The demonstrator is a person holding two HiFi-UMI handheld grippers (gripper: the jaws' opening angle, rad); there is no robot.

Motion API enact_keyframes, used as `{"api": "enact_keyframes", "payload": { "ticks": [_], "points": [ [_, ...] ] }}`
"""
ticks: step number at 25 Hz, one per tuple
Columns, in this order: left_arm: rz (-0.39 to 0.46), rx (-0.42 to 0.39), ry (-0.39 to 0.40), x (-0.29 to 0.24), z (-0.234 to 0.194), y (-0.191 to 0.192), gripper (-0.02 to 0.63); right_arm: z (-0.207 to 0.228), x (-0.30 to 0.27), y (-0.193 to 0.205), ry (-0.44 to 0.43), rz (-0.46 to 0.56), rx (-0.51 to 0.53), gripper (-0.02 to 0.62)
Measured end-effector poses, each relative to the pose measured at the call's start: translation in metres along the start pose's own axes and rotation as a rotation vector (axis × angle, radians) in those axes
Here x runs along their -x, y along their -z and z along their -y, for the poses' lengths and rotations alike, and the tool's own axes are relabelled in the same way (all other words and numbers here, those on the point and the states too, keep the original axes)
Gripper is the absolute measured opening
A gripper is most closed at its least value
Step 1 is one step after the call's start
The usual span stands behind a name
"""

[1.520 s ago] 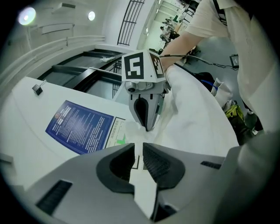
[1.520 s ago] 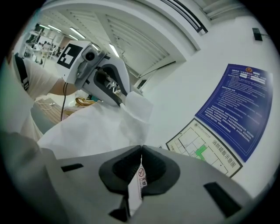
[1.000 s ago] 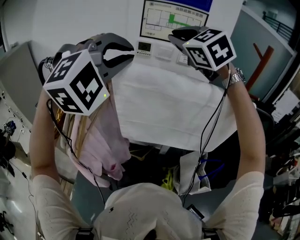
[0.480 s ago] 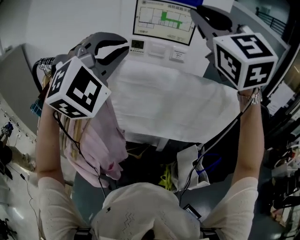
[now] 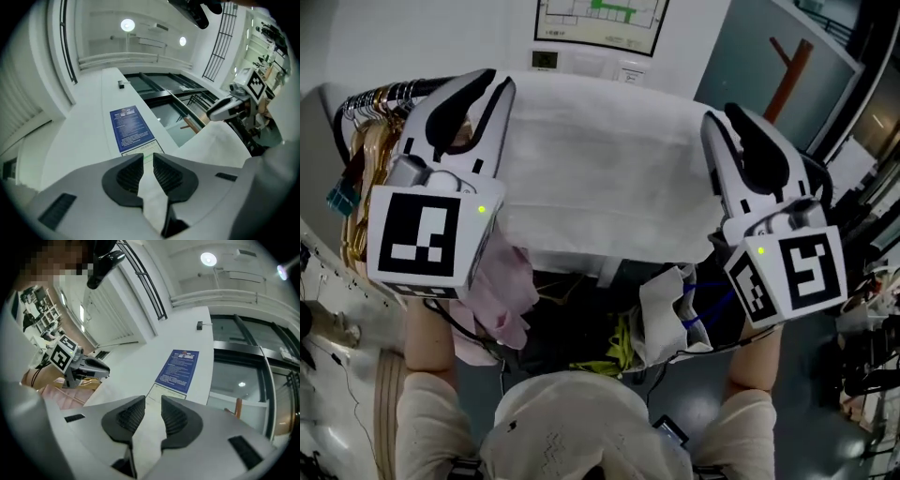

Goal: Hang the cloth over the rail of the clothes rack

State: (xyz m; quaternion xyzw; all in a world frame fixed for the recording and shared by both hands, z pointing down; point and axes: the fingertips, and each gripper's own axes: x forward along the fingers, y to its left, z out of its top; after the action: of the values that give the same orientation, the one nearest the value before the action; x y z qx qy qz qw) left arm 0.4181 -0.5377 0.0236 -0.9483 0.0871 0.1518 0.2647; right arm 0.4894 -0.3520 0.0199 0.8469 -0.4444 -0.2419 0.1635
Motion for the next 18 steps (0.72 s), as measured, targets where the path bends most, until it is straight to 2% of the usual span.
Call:
{"api": "enact_keyframes", "payload": {
  "ticks": [2, 4, 6, 8, 11, 15, 18],
  "points": [
    [-0.035, 0.04, -0.05, 0.011, -0.001, 0.017, 0.068, 0.008, 0.022, 0.019, 0.073, -0.011, -0.058, 0.107],
    [-0.052, 0.135, -0.065, 0.022, -0.003, 0.033, 0.146, 0.031, 0.045, 0.036, 0.18, -0.01, -0.136, 0.118],
    [-0.07, 0.246, -0.054, 0.028, -0.003, 0.051, 0.158, 0.059, 0.066, 0.056, 0.262, -0.027, -0.22, 0.118],
    [-0.111, 0.296, -0.061, 0.029, -0.007, 0.068, 0.158, 0.078, 0.083, 0.075, 0.305, -0.056, -0.29, 0.118],
    [-0.145, 0.305, -0.079, 0.025, -0.009, 0.076, 0.158, 0.093, 0.098, 0.092, 0.311, -0.098, -0.339, 0.118],
    [-0.139, 0.366, -0.02, 0.018, -0.002, 0.071, 0.158, 0.092, 0.083, 0.103, 0.216, -0.111, -0.413, 0.118],
    [-0.174, 0.385, -0.04, 0.017, -0.011, 0.08, 0.158, 0.089, 0.076, 0.109, 0.199, -0.128, -0.442, 0.117]
  ]
}}
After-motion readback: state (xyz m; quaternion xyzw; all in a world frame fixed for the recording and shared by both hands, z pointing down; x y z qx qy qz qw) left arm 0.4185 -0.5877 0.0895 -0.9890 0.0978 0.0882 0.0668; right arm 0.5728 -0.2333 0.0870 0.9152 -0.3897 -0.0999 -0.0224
